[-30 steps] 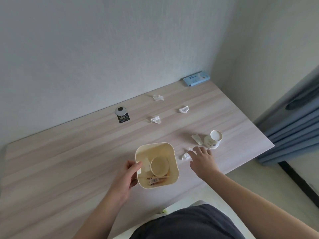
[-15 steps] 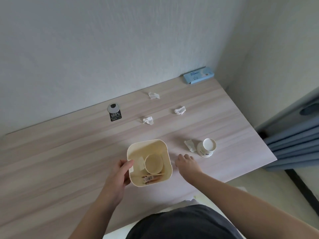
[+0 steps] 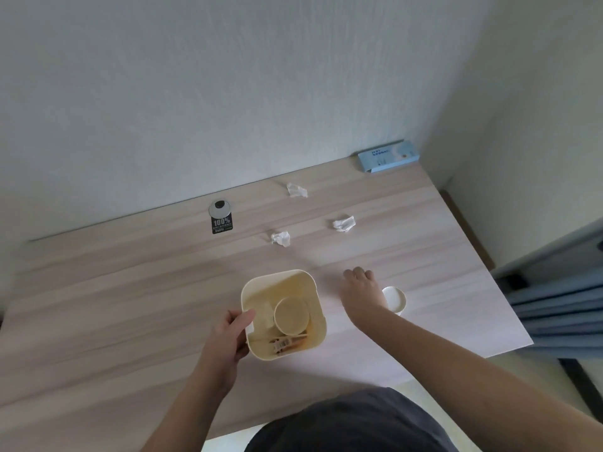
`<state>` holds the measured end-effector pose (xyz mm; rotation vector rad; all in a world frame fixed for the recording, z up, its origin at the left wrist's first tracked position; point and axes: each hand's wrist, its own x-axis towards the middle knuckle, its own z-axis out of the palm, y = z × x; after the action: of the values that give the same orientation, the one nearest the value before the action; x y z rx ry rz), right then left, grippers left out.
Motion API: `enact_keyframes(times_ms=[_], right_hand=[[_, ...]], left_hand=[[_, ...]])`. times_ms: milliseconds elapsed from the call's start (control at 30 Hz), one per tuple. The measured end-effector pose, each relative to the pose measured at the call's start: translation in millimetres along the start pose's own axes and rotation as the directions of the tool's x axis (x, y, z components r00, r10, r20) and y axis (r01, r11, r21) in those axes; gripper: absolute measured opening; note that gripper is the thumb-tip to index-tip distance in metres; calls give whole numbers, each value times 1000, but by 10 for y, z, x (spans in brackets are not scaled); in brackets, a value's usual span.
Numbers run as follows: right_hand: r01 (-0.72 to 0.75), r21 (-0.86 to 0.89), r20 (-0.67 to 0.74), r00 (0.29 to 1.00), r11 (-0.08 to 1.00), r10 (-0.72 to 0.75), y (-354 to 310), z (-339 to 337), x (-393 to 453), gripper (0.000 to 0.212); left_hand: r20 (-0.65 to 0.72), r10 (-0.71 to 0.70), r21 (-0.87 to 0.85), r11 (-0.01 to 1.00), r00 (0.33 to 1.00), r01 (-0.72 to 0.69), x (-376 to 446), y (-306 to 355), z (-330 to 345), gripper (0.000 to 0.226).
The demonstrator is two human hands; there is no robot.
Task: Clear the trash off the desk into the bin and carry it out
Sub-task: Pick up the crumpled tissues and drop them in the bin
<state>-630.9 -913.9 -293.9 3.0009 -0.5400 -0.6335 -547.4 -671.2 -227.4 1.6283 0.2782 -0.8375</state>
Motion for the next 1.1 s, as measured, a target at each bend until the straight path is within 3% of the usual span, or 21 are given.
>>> enact_keyframes(times_ms=[233, 533, 600, 667, 767, 867, 967, 1100], right_hand=[[13, -143, 209, 978, 990, 17, -15, 47, 166, 40], [-4, 57, 249, 969, 998, -10, -70, 12, 248, 39], [-48, 188, 228, 974, 981, 4, -101, -73, 264, 35], [-42, 369, 121, 993, 929, -3, -156, -255, 274, 26], [116, 656, -227, 973, 746, 48, -270, -637, 120, 11], [334, 748, -446, 893, 574, 60, -439, -1100, -163, 9], [407, 750, -441, 895, 522, -65, -683, -1304, -311, 11], [322, 755, -294, 945, 572, -143, -1012, -1258, -311, 8]], left_hand=[[-35, -1, -33, 999, 999, 0, -1, -12, -92, 20], [-59, -14, -90, 996, 998, 9, -40, -60, -238, 30], [-58, -13, -99, 995, 998, 7, -46, -62, -287, 28], [-59, -13, -107, 994, 998, 7, -44, -61, -340, 28], [-66, -16, -99, 995, 998, 10, -32, -49, -395, 22], [-71, -13, -88, 996, 997, 7, -17, -44, -424, 17], [-47, -5, -93, 996, 999, 0, -10, -27, -410, 16], [-8, 5, -106, 994, 1000, -6, -19, 22, -377, 16]])
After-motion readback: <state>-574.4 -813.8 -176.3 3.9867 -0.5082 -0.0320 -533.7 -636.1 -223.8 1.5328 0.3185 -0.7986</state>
